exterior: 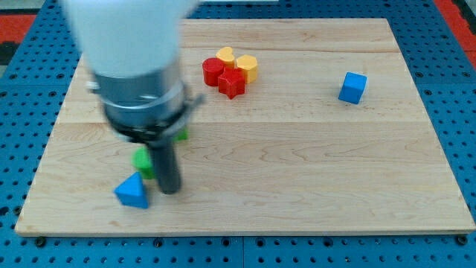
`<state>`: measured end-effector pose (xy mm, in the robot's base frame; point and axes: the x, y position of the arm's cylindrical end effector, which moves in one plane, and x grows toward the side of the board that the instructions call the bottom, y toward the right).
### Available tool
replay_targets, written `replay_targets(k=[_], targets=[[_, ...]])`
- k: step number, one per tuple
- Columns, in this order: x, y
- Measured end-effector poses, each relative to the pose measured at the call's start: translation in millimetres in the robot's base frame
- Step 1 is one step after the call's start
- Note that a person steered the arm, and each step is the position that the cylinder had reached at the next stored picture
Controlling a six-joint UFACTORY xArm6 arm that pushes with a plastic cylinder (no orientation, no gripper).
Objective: Move the blue triangle right to the green circle
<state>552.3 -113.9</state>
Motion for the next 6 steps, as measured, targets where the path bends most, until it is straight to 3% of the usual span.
replay_targets(k=[2, 4, 5, 6], targets=[[5.3, 64.6], [66.6, 16.7], [45.9, -42.7], [8.8, -18.4]])
